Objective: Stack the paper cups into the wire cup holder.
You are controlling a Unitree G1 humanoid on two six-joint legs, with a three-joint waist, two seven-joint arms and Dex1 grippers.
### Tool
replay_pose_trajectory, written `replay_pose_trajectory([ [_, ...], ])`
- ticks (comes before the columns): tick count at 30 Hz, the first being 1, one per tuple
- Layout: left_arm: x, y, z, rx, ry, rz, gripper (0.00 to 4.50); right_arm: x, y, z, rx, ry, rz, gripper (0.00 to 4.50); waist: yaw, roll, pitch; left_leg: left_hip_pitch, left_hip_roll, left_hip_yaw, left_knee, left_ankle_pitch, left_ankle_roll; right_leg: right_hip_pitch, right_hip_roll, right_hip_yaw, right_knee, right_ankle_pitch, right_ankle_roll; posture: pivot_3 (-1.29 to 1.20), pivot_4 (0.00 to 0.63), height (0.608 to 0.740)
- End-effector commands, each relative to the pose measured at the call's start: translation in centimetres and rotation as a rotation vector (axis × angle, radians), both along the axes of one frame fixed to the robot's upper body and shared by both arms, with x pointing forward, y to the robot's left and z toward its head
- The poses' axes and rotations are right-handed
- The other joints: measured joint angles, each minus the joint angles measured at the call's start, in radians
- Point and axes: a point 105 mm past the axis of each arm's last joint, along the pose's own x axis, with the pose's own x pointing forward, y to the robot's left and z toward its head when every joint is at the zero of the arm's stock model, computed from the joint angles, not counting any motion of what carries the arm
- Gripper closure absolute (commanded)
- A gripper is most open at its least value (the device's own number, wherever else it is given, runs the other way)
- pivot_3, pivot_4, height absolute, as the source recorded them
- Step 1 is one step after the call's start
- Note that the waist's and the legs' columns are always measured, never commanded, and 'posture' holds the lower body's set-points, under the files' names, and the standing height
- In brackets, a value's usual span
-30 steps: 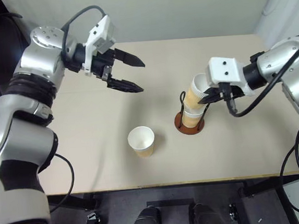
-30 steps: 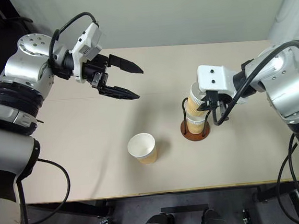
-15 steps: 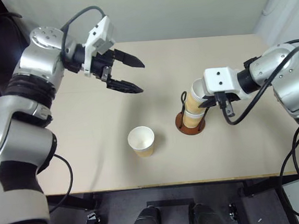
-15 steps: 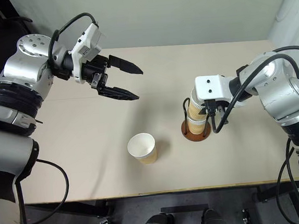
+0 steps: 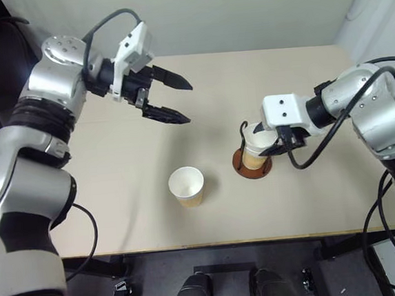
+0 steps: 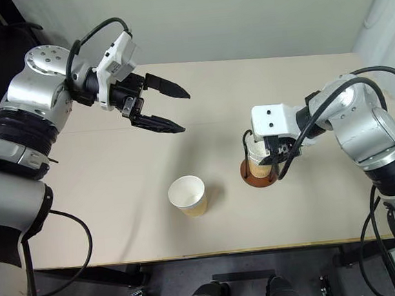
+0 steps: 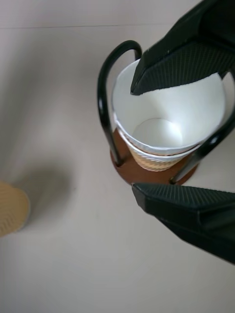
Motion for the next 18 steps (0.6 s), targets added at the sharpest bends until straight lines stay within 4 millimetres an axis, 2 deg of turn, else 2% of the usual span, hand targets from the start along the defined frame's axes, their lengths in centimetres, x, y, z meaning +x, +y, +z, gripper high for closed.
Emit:
replay_pose_trajectory([
  [1,-0.4,-0.2,1.0,-0.009,-0.025,-0.032,0.00,-0.7,0.0,4.3,0.188,-0.041,-0.050,1.87,0.001,0.000,0.000,0.000,-0.001,0.001,0.000,0.000,0.000,0.000,0.002,-0.001,0.000,0.000,0.000,0.00,0.150,0.740],
  [4,-1.2,-0.1,0.6,0.040,-0.030,-0.065,0.00,-2.7,-0.9,7.3,0.349,-0.004,-0.096,1.87,0.003,0.000,0.000,-0.002,-0.001,0.002,-0.001,0.001,0.000,-0.001,0.001,0.000,0.000,0.000,0.000,0.00,0.150,0.740],
  [8,-2.3,-0.1,0.0,0.152,-0.074,-0.121,0.00,-4.4,-2.5,9.7,0.453,-0.012,-0.160,1.87,0.004,-0.001,0.000,-0.003,0.000,0.000,-0.001,0.002,-0.002,-0.002,0.000,0.000,-0.001,-0.003,-0.001,0.00,0.150,0.740],
  [12,-2.6,-0.2,-0.9,0.326,-0.159,-0.185,0.00,-5.0,-4.5,10.5,0.455,-0.051,-0.244,1.87,0.013,-0.001,0.000,0.000,-0.001,-0.002,-0.002,0.000,-0.004,0.000,0.000,0.000,0.000,-0.006,-0.003,0.00,0.150,0.740],
  [18,-1.9,-1.4,-2.4,0.456,-0.199,-0.246,0.00,-5.6,-5.4,10.9,0.440,-0.051,-0.276,1.87,0.012,0.000,0.001,0.001,-0.002,-0.002,-0.002,-0.002,-0.004,0.000,0.000,0.000,0.001,-0.006,-0.001,0.00,0.150,0.740],
])
